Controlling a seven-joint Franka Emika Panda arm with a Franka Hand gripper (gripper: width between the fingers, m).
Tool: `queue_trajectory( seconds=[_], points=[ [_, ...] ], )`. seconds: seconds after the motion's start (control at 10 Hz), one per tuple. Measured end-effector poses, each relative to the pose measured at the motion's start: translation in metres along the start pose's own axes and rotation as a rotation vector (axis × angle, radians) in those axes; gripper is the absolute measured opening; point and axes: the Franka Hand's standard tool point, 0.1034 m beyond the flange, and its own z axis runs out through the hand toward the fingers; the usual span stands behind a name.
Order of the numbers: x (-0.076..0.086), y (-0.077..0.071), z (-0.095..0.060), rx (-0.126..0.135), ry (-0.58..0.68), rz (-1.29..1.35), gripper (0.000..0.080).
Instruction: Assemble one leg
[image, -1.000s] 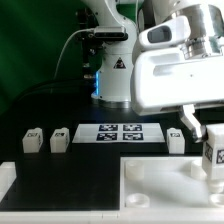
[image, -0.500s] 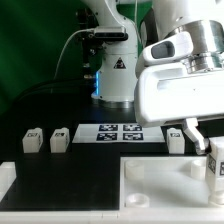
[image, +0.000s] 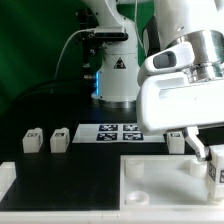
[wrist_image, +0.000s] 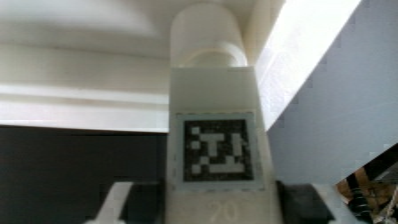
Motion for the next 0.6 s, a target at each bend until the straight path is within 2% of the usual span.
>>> queue_trajectory(
  seconds=[0.5, 0.6],
  points=[
    [-0.0034, 0.0000, 0.0014, 0.004, -0.035, -0.006, 0.0302],
    [-0.0036, 0.0000, 0.0015, 0.004, -0.036, -0.007, 0.0480]
  ],
)
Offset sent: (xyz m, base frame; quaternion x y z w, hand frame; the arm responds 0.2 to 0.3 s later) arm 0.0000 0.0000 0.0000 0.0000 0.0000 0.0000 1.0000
